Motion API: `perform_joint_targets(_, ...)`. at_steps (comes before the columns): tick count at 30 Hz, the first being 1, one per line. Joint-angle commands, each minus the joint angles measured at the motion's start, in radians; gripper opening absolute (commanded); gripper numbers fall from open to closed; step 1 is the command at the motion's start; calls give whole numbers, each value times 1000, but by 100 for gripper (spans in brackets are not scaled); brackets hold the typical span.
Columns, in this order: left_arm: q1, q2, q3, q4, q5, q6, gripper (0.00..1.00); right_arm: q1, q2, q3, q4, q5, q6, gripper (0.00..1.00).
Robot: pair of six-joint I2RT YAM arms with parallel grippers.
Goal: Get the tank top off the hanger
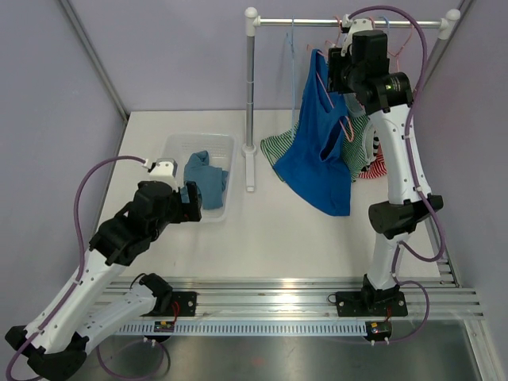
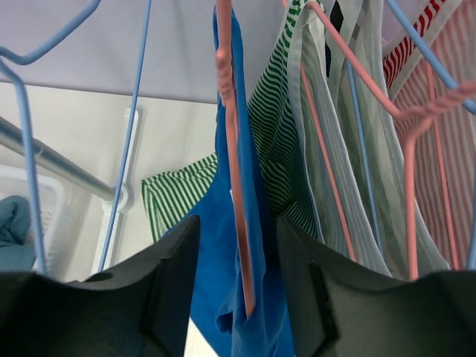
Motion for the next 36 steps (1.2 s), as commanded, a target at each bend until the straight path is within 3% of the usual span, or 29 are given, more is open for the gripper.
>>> perform_joint_targets(1,-6,-3,-22,46,-3,32,99,-9,45,79,-27,-20,-34,49)
perform_joint_targets(9,-7,0,-34,59,22,40,99,-7,46,90,10,-58,-16,12)
perform_joint_targets(15,-7,12,-37,66,34,38,99,-7,14,90,24,-75,-4,1)
perform_joint_targets(27,-7,11,-37,66,29,28,99,-9,-98,61,68,-107,33,0)
perform_joint_targets(36,-7,8,9,87,57,9,99,-7,-263,-102,74,-198,62,0)
